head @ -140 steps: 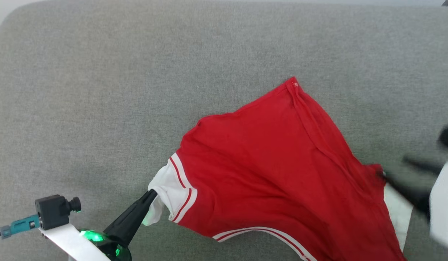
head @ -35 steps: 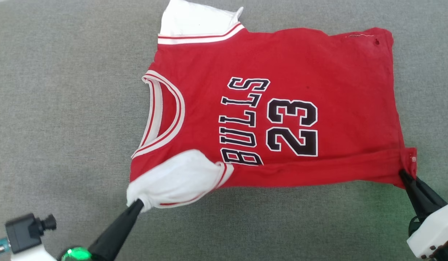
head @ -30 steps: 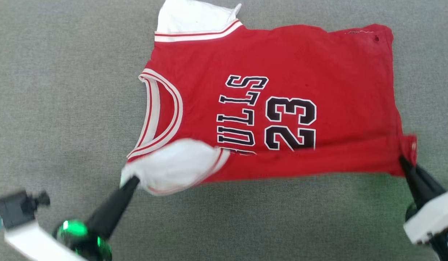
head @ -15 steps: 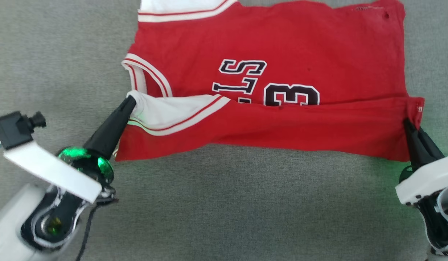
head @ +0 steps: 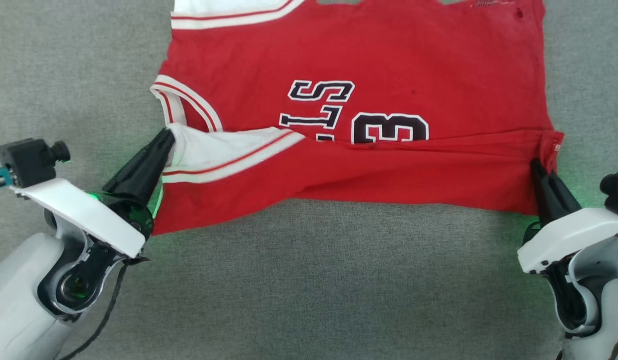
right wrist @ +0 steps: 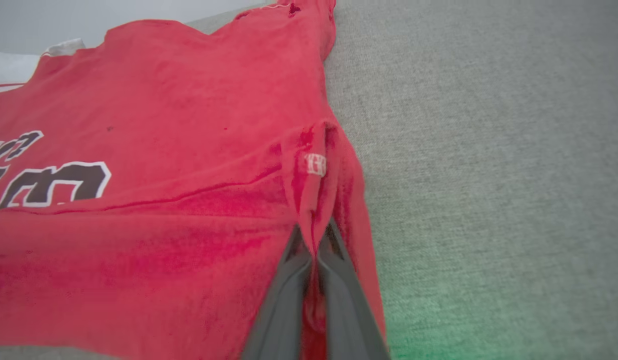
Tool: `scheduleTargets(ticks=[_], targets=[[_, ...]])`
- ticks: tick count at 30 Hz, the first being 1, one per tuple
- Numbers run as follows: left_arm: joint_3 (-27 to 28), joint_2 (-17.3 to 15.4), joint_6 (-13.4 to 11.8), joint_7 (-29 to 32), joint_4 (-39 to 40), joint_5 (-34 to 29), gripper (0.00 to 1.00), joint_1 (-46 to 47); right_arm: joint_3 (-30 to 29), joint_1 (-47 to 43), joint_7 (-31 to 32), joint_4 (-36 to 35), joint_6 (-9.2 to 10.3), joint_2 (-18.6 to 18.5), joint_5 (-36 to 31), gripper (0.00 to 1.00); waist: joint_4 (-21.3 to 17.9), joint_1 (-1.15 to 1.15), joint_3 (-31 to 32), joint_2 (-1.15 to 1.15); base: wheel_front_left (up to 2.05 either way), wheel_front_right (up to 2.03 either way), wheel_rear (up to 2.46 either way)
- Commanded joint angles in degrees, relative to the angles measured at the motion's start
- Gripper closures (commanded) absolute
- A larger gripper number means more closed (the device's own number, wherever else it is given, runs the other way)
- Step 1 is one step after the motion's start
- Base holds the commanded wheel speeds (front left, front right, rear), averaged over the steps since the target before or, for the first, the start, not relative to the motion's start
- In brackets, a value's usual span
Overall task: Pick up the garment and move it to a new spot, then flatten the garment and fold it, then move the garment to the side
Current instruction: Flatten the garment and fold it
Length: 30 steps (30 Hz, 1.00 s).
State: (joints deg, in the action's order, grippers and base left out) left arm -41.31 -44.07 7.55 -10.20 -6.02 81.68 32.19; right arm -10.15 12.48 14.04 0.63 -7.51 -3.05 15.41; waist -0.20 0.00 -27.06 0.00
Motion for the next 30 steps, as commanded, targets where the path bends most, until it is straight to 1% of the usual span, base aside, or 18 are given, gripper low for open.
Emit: scheduleTargets(ticks=[1,3,6,11,13,14,17,19,21,23,27,30], targets=[[-1.1,-1.0,-0.1,-0.8,-0.3,-1.3,0.00,1.1,0.2,-0.2,-0.5,0.0,0.05,0.2,-0.6,0.00,0.2,0.00,1.1,0.00,0.00,0.00,0.00],[-3.0,-2.6,-0.1,-1.9,-0.3,-2.5,0.00,2.6,0.1,-0.7,-0.8,-0.6,0.05,0.1,-1.1,0.00,0.4,0.00,2.1,0.00,0.00,0.00,0.00],[-5.6,-5.9,-0.1,-2.9,-0.7,-4.6,0.00,4.6,-0.3,-1.4,-1.1,-1.9,0.05,0.1,-1.7,0.00,0.6,0.00,3.6,0.00,0.00,0.00,0.00],[-9.8,-11.4,-0.1,-2.9,-0.2,-8.3,0.00,7.8,-0.9,-2.4,-1.2,-4.6,0.05,0.1,-2.5,0.00,0.5,0.00,5.6,0.00,0.00,0.00,0.00],[-12.2,-13.6,-0.1,-0.5,1.0,-8.6,0.00,8.3,-1.1,-2.7,-1.0,-5.8,0.05,0.1,-2.8,0.00,0.3,0.00,6.2,0.00,0.00,0.00,0.00],[-12.2,-13.6,-0.1,-0.5,1.0,-8.6,0.00,8.3,-1.1,-2.7,-1.0,-5.8,0.05,0.1,-2.8,0.00,0.3,0.00,6.2,0.00,0.00,0.00,0.00],[-16.3,-16.6,-0.1,6.0,4.4,-7.1,0.00,8.0,-1.0,-3.6,-0.5,-7.6,0.05,0.1,-3.0,0.00,0.0,0.00,6.7,0.00,0.00,0.00,0.00],[-18.2,-18.1,-0.1,10.0,6.3,-4.9,0.00,7.7,-0.6,-3.8,-0.1,-8.6,0.05,0.1,-2.6,0.00,-0.3,0.00,6.8,0.00,0.00,0.00,0.00],[-19.6,-18.9,-0.1,12.8,7.5,-4.8,0.00,8.5,0.0,-4.1,0.1,-9.2,0.05,0.1,-2.4,0.00,-0.8,0.00,6.6,0.00,0.00,0.00,0.00],[-20.8,-19.0,-0.1,15.1,6.8,-4.0,0.00,9.0,0.5,-4.2,0.0,-9.3,0.05,0.1,-1.9,0.00,-1.4,0.00,6.1,0.00,0.00,0.00,0.00],[-23.1,-17.9,-0.1,20.7,3.1,-2.0,0.00,10.3,1.7,-3.8,-0.2,-9.4,0.04,0.1,-0.8,0.00,-2.9,0.00,5.1,0.00,0.00,0.00,0.00],[-24.6,-16.2,-0.1,24.1,-0.6,-0.5,0.00,10.8,2.1,-3.4,-0.3,-9.5,0.04,0.1,-0.5,0.00,-4.3,0.00,4.2,0.00,0.00,0.00,0.00]])
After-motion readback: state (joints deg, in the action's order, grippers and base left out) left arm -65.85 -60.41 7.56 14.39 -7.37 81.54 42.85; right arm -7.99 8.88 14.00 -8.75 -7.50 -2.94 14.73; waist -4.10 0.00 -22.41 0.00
